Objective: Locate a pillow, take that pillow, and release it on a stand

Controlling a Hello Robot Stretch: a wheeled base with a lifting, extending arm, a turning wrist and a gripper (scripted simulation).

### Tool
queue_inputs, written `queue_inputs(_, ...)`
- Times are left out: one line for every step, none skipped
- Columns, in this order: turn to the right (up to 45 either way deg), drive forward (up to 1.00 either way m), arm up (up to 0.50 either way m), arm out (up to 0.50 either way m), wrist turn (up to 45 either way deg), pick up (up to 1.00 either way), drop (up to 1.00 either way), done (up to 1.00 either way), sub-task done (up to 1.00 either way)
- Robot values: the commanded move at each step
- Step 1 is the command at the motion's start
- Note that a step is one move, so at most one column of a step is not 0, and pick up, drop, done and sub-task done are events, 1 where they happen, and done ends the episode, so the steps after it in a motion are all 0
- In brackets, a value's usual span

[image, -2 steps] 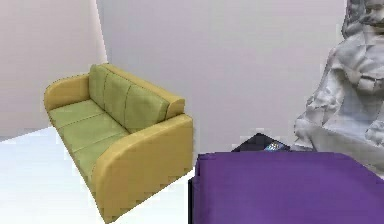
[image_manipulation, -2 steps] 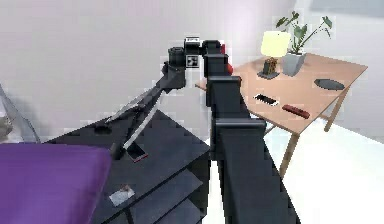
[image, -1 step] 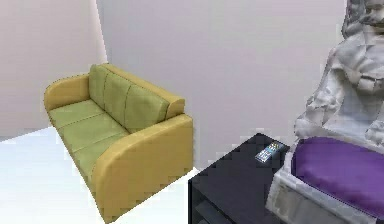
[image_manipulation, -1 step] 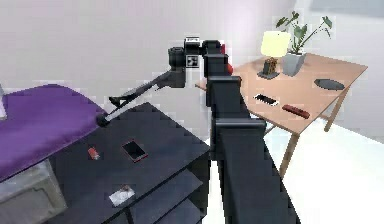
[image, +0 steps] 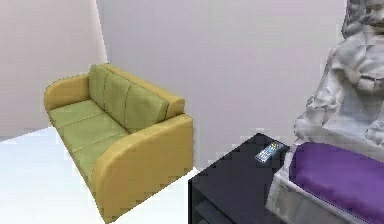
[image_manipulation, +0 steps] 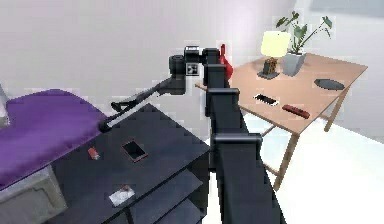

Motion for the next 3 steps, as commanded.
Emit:
queue_inputs(0.0,0.0,-0.32,0.0,0.0,0.0,0.0,0.0,0.0)
queue_inputs(0.0,0.0,0.0,0.0,0.0,0.0,1.0,0.0,0.0)
queue_inputs(0.0,0.0,0.02,0.0,0.0,0.0,0.0,0.0,0.0)
